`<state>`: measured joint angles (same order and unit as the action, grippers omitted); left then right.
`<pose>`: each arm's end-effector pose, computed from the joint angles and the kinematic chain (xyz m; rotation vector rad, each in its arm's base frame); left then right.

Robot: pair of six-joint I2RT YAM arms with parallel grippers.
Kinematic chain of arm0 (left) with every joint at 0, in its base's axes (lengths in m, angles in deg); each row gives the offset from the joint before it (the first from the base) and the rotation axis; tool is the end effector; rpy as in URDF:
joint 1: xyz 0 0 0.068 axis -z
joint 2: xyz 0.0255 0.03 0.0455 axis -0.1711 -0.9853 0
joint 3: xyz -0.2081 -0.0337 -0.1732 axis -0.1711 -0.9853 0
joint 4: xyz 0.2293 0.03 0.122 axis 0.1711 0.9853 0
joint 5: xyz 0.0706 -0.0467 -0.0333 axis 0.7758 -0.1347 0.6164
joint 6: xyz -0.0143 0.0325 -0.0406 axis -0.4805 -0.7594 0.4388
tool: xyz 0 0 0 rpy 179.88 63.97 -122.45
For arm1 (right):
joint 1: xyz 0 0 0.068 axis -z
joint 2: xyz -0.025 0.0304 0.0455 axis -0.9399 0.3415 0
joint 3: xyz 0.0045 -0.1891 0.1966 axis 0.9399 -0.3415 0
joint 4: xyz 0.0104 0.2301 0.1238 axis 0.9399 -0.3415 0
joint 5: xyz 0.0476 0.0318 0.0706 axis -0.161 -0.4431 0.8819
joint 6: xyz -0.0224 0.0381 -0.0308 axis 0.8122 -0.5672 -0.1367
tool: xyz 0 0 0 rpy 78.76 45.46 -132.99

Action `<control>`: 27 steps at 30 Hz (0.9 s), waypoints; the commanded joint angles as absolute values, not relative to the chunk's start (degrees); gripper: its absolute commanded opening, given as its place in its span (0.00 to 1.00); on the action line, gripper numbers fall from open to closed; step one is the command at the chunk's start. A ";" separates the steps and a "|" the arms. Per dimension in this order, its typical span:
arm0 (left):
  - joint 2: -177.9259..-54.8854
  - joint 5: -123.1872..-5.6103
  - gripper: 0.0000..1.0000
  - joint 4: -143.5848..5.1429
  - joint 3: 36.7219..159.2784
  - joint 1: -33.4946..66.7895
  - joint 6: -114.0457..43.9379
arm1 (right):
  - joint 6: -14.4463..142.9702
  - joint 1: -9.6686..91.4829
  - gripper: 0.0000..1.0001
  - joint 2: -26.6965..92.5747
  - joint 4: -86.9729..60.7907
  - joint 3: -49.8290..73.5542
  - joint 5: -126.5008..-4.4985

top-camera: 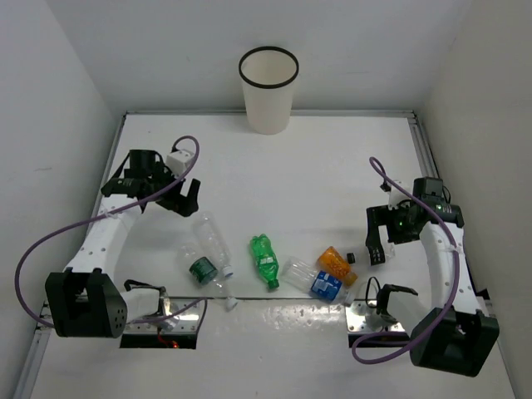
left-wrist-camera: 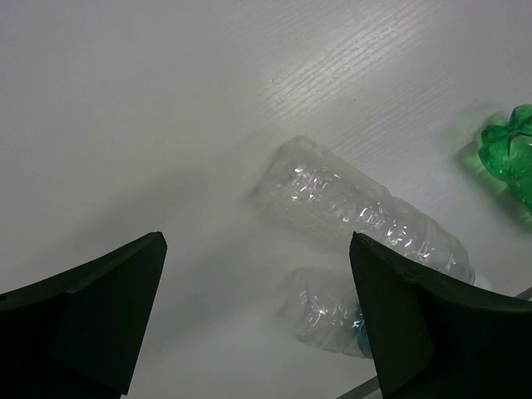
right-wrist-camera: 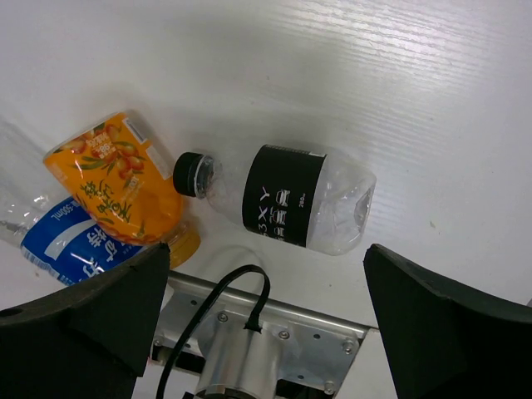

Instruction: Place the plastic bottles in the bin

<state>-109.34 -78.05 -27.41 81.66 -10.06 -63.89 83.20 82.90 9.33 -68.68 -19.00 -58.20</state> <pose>0.2404 -0.0125 0.2798 0.5164 2.3656 -0.3366 0.1672 -0.0288 0.2397 -0.0487 2.7177 0.2384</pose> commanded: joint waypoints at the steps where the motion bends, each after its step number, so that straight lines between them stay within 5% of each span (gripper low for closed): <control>1: -108.24 -75.40 0.99 -29.06 81.11 -8.62 -60.36 | 84.17 82.69 0.98 8.99 -67.69 -19.12 -58.55; 7: -111.48 -61.43 0.99 -28.10 84.62 -2.91 -37.79 | 84.26 82.69 0.98 9.43 -66.99 -19.65 -58.55; 27: -125.98 -66.43 0.99 -19.92 79.53 -0.36 -14.38 | 84.08 82.78 0.98 11.18 -66.02 -20.53 -60.75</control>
<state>-123.54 -67.21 -20.03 78.50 -0.92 -18.71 84.03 82.90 10.62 -67.59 -20.48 -59.95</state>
